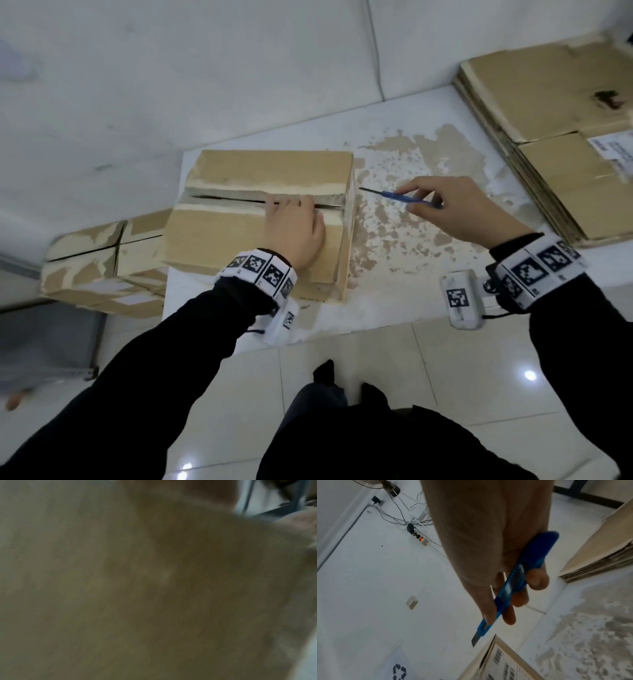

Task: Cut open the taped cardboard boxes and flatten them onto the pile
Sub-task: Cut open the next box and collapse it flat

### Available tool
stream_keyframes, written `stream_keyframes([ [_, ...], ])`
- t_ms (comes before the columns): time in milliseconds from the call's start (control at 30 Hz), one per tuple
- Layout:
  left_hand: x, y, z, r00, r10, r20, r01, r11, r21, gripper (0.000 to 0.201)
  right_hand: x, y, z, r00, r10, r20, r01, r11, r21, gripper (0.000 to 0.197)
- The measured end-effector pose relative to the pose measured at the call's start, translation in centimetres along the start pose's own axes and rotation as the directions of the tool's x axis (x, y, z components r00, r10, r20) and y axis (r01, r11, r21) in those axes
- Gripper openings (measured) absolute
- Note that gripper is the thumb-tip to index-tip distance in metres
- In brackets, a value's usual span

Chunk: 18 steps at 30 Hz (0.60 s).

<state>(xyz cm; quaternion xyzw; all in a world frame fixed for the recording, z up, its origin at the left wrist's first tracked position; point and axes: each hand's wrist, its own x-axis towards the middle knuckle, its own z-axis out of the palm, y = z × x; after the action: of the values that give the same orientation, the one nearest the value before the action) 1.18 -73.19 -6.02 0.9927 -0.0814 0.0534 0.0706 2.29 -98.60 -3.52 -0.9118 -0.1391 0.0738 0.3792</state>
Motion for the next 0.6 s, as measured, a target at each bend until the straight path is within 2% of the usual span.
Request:
stream_keyframes([
  [33,-0.1,0.6,-0.4,0.996,-0.091,0.017,0.093,0.978,-0.186,0.023,0.1,-0.1,0.3,1.0,-0.023,0.019,0.023,1.0,0.007,0.021],
  [67,-0.2,1.0,-0.7,0.975,-0.21,0.069,0.219,0.878,-0.426,0.022,0.2,-0.2,0.6,0.998,-0.046,0.041,0.047,0.999,-0.004,0.022],
  [100,0.0,1.2,-0.9,0.929,-0.344,0.139,0.348,0.677,-0.649,0.023,0.3,-0.2,1.1,0.996,-0.067,0.055,0.068,0.998,-0.019,0.024],
  [133,0.3,1.3,-0.8,0.851,-0.478,0.216,0.441,0.428,-0.789,0.025,0.3,-0.3,1.6,0.995,-0.082,0.059,0.084,0.996,-0.03,0.025],
  [167,0.5,1.3,-0.7,0.756,-0.589,0.287,0.478,0.196,-0.856,0.028,0.4,-0.3,2.2,0.994,-0.099,0.052,0.101,0.994,-0.041,0.026],
  [200,0.9,1.4,-0.5,0.672,-0.652,0.35,0.478,0.022,-0.878,0.034,0.4,-0.3,2.7,0.992,-0.119,0.041,0.121,0.991,-0.057,0.027],
  [233,1.3,1.5,-0.3,0.616,-0.682,0.395,0.468,-0.087,-0.88,0.044,0.5,-0.3,3.1,0.99,-0.136,0.035,0.139,0.987,-0.08,0.027],
  [300,2.2,1.8,0.2,0.544,-0.712,0.443,0.464,-0.185,-0.866,0.063,0.8,-0.3,3.4,0.987,-0.157,0.033,0.16,0.978,-0.136,0.026],
  [367,3.0,2.0,0.7,0.501,-0.725,0.472,0.473,-0.228,-0.851,0.068,0.9,-0.4,3.7,0.984,-0.178,0.025,0.179,0.96,-0.215,0.025],
  [433,3.5,2.1,1.1,0.511,-0.727,0.459,0.462,-0.218,-0.859,0.059,1.1,-0.6,4.5,0.979,-0.2,-0.03,0.175,0.912,-0.372,0.027],
  [500,3.4,2.0,1.3,0.545,-0.727,0.418,0.42,-0.194,-0.886,0.04,1.8,-0.8,4.9,0.971,-0.169,-0.166,0.07,0.874,-0.481,0.033],
  [567,3.0,2.1,1.1,0.59,-0.705,0.394,0.383,-0.185,-0.905,0.029,2.7,-0.4,4.3,0.958,-0.089,-0.272,-0.038,0.903,-0.429,0.03],
  [600,2.8,2.1,1.0,0.612,-0.701,0.366,0.392,-0.132,-0.91,0.027,2.9,0.4,3.9,0.961,-0.034,-0.275,-0.067,0.935,-0.348,0.027],
])
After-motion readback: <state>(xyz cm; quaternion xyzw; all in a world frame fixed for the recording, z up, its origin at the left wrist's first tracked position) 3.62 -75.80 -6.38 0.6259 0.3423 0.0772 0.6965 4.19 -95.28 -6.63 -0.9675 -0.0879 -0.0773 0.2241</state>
